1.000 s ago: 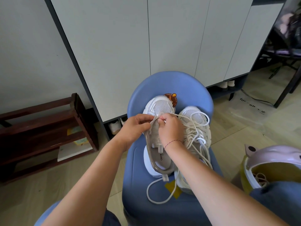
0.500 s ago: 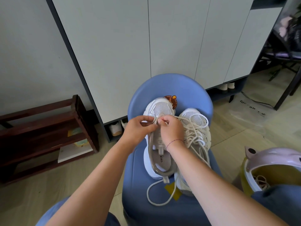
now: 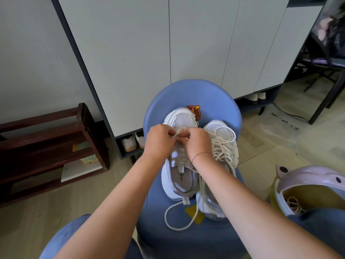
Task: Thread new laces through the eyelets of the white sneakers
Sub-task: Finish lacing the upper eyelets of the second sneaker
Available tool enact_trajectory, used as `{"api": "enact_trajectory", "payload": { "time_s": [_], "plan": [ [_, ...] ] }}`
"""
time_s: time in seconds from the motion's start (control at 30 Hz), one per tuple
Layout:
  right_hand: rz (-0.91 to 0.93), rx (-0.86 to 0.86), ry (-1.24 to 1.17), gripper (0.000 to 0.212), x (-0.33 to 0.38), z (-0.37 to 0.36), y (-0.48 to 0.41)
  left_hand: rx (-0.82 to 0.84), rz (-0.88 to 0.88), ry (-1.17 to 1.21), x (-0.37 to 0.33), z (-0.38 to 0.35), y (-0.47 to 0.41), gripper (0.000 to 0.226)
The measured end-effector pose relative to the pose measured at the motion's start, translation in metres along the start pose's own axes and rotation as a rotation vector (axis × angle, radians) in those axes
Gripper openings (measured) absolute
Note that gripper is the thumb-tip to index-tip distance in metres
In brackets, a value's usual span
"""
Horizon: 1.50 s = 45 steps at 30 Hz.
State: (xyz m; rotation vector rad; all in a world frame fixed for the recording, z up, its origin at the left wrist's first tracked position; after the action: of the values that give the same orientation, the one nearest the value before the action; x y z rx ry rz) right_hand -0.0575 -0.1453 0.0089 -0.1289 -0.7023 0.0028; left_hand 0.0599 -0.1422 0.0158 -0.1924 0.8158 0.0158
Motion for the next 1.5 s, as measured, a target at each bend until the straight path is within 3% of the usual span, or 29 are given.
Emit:
{"api": "enact_trajectory", "payload": {
  "time_s": [0.23, 0.5, 0.87, 0.97, 1.27, 1.5],
  "plan": [
    [0.049, -0.004, 0.185, 0.012, 0.000, -0.004, -0.002, -0.005, -0.004, 0.041, 0.003, 0.001, 0.000, 0.016],
    [0.092, -0.070, 0.129, 0.015, 0.001, -0.005, 0.004, 0.029, 0.072, 0.192, 0.013, 0.003, -0.010, 0.014],
    [-0.014, -0.006, 0.313, 0.012, 0.015, 0.000, -0.007, 0.058, 0.131, 0.316, 0.021, 0.004, -0.012, 0.010],
    [-0.024, -0.007, 0.338, 0.020, 0.015, 0.000, -0.008, 0.064, 0.128, 0.336, 0.022, 0.005, -0.012, 0.009],
    [0.130, -0.081, 0.029, 0.005, 0.001, -0.004, -0.001, 0.095, 0.172, 0.480, 0.026, 0.003, -0.011, 0.009],
    [0.096, -0.072, 0.188, 0.013, 0.010, -0.003, -0.003, 0.121, 0.201, 0.517, 0.032, 0.000, -0.014, 0.013]
  ]
}}
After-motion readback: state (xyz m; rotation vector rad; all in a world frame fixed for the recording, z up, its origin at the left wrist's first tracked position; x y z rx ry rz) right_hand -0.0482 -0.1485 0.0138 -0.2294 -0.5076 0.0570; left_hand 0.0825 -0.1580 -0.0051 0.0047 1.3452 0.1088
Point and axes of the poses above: each hand's wrist, its own y-axis away from the middle knuckle, its own z-axis out of the back of the hand, x = y × z, the point moved 5 cm from there along -y, towards the middle knuckle, and after that the axes turned 8 degrees about y, right-handed, at the moved point
